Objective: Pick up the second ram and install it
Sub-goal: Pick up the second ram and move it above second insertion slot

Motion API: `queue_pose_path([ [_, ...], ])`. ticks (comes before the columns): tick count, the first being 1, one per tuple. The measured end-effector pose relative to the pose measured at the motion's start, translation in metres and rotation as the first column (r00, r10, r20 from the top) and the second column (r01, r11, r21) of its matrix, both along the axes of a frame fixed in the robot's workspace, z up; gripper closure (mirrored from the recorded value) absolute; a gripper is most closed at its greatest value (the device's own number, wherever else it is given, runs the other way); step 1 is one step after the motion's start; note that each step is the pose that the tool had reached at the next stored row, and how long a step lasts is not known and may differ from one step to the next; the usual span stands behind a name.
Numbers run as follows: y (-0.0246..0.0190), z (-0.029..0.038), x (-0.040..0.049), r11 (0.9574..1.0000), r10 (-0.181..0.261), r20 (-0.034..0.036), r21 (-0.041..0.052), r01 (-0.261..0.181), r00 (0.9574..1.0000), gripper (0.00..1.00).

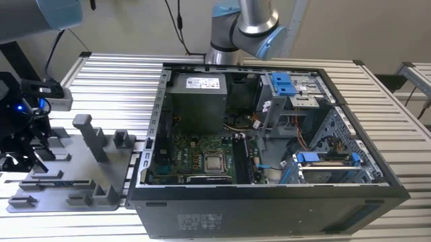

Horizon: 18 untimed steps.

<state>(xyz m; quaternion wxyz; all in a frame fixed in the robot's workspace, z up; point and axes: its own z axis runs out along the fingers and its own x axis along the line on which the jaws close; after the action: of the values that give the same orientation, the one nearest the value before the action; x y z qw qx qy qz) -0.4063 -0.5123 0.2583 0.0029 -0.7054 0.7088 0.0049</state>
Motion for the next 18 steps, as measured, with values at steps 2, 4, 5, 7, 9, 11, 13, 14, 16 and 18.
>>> queue_pose_path([
  [2,-0.0003,-0.0021,-0.0011,1.0,0.005,0.0002,0.0,-0.005,1.0,0.64],
  [4,-0.0005,-0.0036,-0.0021,1.0,0.01,0.0008,0.0003,-0.01,1.0,0.64],
  [5,-0.0006,-0.0046,-0.0025,1.0,0.01,0.0014,0.0006,-0.01,0.9999,0.64],
  [7,-0.0007,-0.0072,-0.0033,1.0,0.01,0.0023,0.0006,-0.01,0.9999,0.64],
  [9,-0.0007,-0.0106,-0.0039,1.0,0.01,0.0032,0.0005,-0.01,0.9999,0.64],
  [11,-0.0008,-0.0143,-0.0043,1.0,0.01,0.0044,0.0004,-0.01,0.9999,0.64],
  [13,-0.0008,-0.0178,-0.0045,1.0,0.01,0.0057,0.0003,-0.01,0.9999,0.64],
  [14,-0.0008,-0.0197,-0.0045,1.0,0.01,0.0066,0.0004,-0.01,0.9999,0.64],
  [16,-0.0008,-0.0233,-0.0046,1.0,0.01,0.0076,0.0004,-0.01,0.9999,0.64],
  [18,-0.0007,-0.0269,-0.0047,1.0,0.01,0.0078,0.0004,-0.01,0.9999,0.64],
])
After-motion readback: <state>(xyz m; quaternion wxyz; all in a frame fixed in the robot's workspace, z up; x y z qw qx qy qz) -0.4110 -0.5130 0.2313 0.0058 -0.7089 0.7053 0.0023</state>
